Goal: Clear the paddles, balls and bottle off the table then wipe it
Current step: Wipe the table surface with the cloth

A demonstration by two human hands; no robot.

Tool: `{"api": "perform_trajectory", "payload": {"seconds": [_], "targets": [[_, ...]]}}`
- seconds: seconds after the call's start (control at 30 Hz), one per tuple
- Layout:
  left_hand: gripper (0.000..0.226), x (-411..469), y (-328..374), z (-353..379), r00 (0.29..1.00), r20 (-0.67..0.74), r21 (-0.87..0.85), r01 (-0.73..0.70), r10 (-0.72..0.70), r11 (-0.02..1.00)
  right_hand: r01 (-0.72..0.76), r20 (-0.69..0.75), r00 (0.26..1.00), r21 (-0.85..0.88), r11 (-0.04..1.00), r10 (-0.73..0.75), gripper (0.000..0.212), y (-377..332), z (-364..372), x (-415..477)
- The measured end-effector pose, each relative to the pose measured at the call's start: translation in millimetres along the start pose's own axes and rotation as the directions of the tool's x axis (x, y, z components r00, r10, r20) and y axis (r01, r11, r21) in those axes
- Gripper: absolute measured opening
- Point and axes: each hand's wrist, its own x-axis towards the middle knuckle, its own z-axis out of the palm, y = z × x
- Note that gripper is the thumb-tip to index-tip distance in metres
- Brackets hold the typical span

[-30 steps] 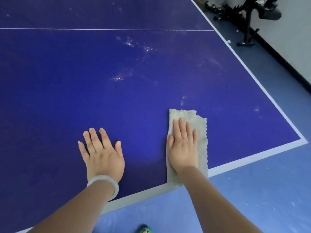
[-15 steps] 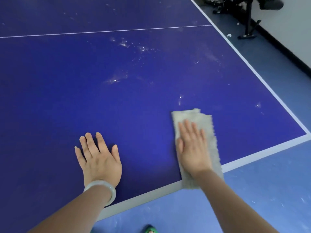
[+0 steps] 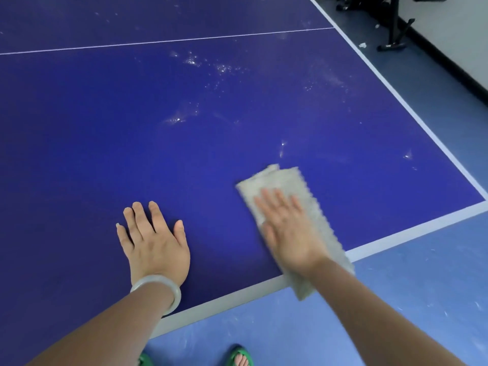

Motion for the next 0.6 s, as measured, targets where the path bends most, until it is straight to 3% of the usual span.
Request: {"api": "perform_trajectory", "payload": {"seconds": [0.03, 0.1, 0.17, 0.23, 0.3, 0.4, 0.47, 0.53, 0.6], "targets": [[0.071, -0.1, -0.3, -0.2, 1.000, -0.003, -0.005, -0.001, 0.001, 1.000, -0.201, -0.040, 0.979, 0.031, 0.979, 0.202, 0.054, 24.6, -4.9, 0.0], [0.071, -0.5, 0.4, -0.8, 1.000, -0.008, -0.021, -0.003, 0.003, 1.000, -0.557, -0.080, 0.822, 0.095, 0.825, 0.564, 0.054, 56.2, -12.0, 0.3], [0.071, -0.5, 1.1, -1.3, 1.000, -0.005, -0.025, -0.002, 0.001, 1.000, -0.700, -0.093, 0.699, 0.114, 0.705, 0.709, 0.055, 54.5, -10.1, 5.0], [0.072, -0.6, 1.5, -2.0, 1.000, 0.002, -0.020, 0.002, -0.002, 1.000, -0.700, -0.126, 0.695, 0.107, 0.706, 0.708, 0.056, 31.1, -5.4, 10.5], [0.072, -0.9, 2.2, -3.4, 1.000, 0.000, -0.031, 0.005, -0.005, 0.999, -0.588, -0.116, 0.797, 0.079, 0.805, 0.593, 0.058, -0.8, -0.8, 11.6], [0.072, -2.0, 2.5, -5.9, 1.000, -0.008, -0.052, 0.004, -0.005, 0.999, -0.198, -0.015, 0.980, -0.001, 0.980, 0.198, 0.058, -33.9, 5.4, -1.2], [0.071, -2.5, 2.7, -6.9, 1.000, -0.008, -0.061, 0.003, -0.004, 0.998, -0.013, 0.039, 0.999, 0.002, 1.000, 0.012, 0.056, -20.0, 0.2, -7.1], [0.071, -2.5, 3.1, -7.3, 1.000, -0.014, -0.069, 0.006, -0.007, 0.998, -0.062, 0.014, 0.998, 0.013, 0.998, 0.061, 0.055, 7.7, -4.8, -5.7], [0.070, -2.9, 3.3, -7.6, 1.000, -0.014, -0.074, 0.010, -0.011, 0.997, -0.321, -0.030, 0.946, 0.040, 0.946, 0.322, 0.055, 27.8, -7.7, -1.1]]}}
